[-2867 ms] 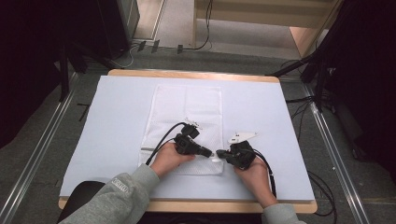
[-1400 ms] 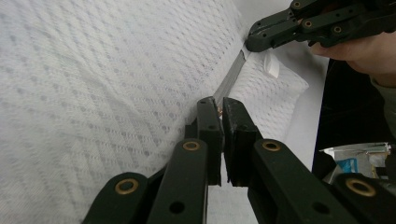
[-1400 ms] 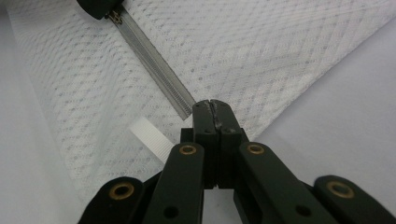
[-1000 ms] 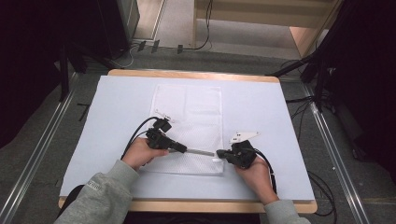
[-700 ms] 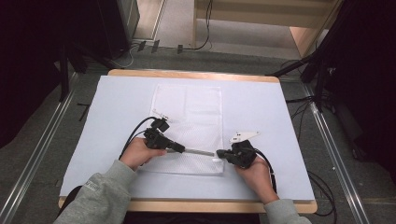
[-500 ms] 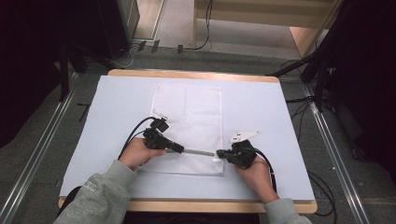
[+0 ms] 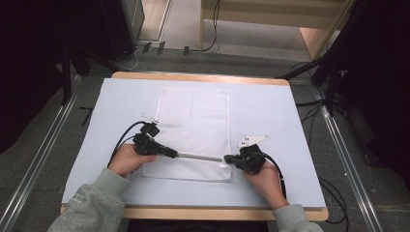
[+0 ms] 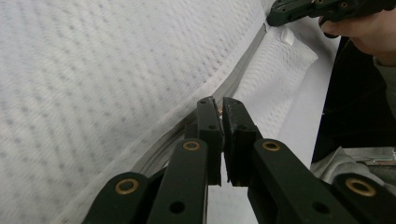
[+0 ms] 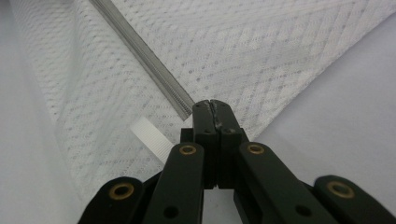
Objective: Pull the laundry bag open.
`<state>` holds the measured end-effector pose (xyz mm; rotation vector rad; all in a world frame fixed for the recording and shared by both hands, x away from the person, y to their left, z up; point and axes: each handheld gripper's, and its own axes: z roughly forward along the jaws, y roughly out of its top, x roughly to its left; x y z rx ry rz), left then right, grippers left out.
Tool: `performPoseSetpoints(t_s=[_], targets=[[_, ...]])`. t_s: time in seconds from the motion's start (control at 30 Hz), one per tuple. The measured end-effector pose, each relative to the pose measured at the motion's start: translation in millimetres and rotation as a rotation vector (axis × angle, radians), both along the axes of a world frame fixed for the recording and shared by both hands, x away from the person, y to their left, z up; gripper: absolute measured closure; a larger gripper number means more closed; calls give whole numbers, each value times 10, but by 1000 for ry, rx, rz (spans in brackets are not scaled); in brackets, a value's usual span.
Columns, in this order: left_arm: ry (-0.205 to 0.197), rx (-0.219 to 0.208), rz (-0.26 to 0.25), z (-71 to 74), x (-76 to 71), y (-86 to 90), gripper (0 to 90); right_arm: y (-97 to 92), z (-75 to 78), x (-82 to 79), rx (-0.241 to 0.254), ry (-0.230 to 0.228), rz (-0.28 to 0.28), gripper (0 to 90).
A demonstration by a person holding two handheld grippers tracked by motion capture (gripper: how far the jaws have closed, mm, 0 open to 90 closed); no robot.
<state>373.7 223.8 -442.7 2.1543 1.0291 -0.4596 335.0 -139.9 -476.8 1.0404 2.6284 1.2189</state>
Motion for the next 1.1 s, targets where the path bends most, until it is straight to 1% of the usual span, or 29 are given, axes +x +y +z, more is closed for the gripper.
performPoseSetpoints(t_s=[0.17,0.2,0.33,0.47,0.5,0.53,0.57,0.6,0.73,0.77,0.8,0.83,0.87,0.9,1.0,1.03,1.1], targets=[[-8,-4,18,25,-9,106,881,-2,0,5,1,0,-1,900],[-3,-8,21,28,-9,119,881,1,0,3,1,-1,-2,900],[-11,1,26,37,-13,177,881,2,0,-3,2,2,-6,900],[-9,-9,44,50,-22,267,881,3,0,2,1,-1,-2,900],[-13,-2,44,56,-25,283,881,3,0,4,2,-1,-1,900],[-10,-12,52,57,-29,299,881,2,1,4,1,1,0,900],[-13,-6,49,59,-29,318,881,2,1,6,2,3,-1,900],[-10,-16,52,59,-34,326,880,3,2,7,2,4,0,900],[-12,-8,41,58,-38,331,881,10,4,8,-1,1,3,900],[-20,6,50,63,-42,334,881,10,4,9,-1,2,4,900],[-10,4,52,65,-39,351,881,11,5,8,-3,0,7,900],[-14,3,60,65,-39,362,881,16,8,4,-10,-3,7,900],[-8,-4,62,66,-33,382,881,17,7,6,-11,-8,10,900],[-9,3,64,69,-36,399,881,18,9,4,-12,-7,9,900],[-12,1,79,70,-48,461,881,18,8,4,-12,-9,9,900],[-6,-8,86,72,-51,486,881,18,8,5,-11,-8,9,900],[-7,-4,91,75,-58,540,881,17,11,7,-11,0,9,900]])
